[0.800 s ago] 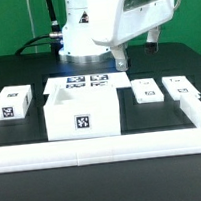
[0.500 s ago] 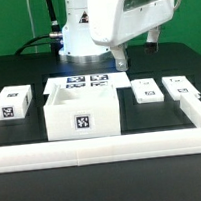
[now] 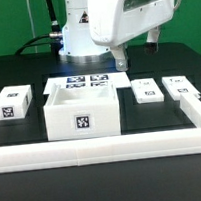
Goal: Assemble cabinet
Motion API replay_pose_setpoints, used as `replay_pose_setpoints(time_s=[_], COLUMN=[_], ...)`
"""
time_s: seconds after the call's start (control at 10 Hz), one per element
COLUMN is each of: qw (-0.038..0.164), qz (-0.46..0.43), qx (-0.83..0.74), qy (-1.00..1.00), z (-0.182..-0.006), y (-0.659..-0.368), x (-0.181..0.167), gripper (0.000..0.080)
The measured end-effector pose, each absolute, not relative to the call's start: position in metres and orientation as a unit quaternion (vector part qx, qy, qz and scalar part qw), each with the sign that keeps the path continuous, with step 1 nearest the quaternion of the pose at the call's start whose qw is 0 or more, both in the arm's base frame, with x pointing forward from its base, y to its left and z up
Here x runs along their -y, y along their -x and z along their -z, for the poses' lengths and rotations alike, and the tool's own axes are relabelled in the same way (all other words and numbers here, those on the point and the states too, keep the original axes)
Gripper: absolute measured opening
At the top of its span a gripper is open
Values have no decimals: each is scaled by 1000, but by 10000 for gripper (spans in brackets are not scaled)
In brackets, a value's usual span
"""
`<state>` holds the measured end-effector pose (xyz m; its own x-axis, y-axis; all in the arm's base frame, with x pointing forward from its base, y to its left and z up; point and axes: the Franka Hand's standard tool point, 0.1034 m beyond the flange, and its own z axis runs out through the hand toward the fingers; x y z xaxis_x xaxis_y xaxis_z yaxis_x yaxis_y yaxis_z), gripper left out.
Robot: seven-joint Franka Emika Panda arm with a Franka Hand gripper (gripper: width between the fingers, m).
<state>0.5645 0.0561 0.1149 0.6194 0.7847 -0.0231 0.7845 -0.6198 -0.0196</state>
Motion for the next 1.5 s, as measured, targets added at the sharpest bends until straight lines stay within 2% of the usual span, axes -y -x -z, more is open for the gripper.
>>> replay_pose_setpoints(time_s=[0.3, 0.6, 1.1, 1.5], qw=[-2, 2, -2, 3], qz=[-2, -8, 0, -8], qx=[494, 552, 588, 656], qy=[870, 834, 809, 755], z=[-108, -96, -95, -84], y=[-555, -542, -540, -520], x=[-41, -13, -11, 4], gripper=[798, 798, 798, 798])
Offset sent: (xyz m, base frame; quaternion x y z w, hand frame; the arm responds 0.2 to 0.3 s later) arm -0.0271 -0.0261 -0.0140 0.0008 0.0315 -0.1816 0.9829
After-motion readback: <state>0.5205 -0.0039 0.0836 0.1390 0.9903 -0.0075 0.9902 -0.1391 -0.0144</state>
